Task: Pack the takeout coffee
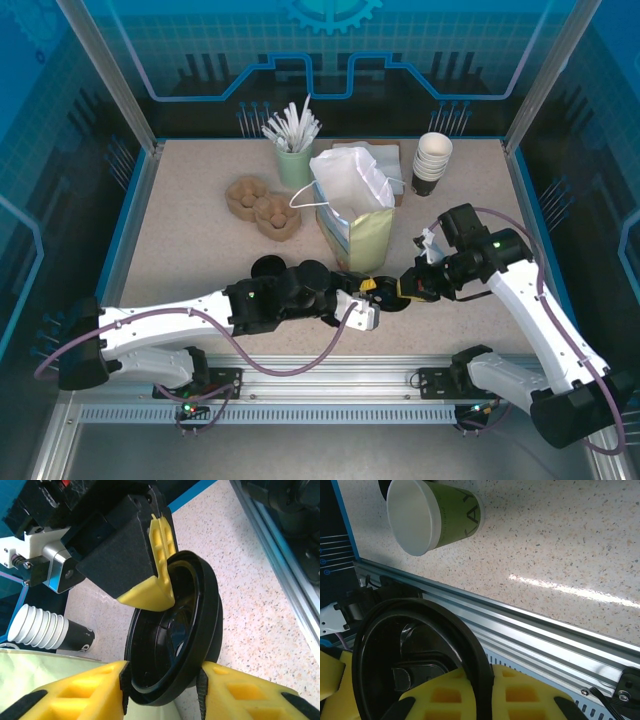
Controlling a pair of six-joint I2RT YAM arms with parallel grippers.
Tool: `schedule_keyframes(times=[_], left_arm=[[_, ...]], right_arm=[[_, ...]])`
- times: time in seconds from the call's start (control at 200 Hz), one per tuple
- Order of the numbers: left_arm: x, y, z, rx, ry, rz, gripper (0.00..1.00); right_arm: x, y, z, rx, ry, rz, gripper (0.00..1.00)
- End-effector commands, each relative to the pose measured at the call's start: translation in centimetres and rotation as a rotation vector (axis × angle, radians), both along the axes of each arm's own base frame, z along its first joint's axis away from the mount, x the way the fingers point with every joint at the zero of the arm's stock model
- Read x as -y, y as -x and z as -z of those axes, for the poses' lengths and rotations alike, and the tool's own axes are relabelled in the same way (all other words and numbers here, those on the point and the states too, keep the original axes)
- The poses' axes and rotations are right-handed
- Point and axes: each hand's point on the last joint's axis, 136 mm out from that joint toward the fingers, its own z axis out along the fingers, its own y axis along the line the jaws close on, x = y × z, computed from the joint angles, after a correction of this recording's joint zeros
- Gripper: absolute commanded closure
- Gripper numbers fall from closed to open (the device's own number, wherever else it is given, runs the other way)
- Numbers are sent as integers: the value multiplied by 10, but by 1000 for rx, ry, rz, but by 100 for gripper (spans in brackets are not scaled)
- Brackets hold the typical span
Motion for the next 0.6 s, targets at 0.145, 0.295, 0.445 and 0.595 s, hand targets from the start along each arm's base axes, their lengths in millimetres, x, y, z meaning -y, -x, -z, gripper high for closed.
schedule_keyframes(times=[0.145, 0.295, 0.445, 0.595], left_arm=[[-3, -10, -10, 79, -39, -30, 62], [0, -9, -10, 80, -31, -18, 66], [5, -9, -8, 95, -39, -10, 68], [11, -8, -10, 99, -31, 7, 71]], right_arm=[[-3, 6, -3, -31, -32, -24, 100], [-5, 6, -5, -36, -48, -30, 100], [-8, 6, -8, -40, -65, -39, 100], [-11, 7, -9, -44, -79, -49, 100]])
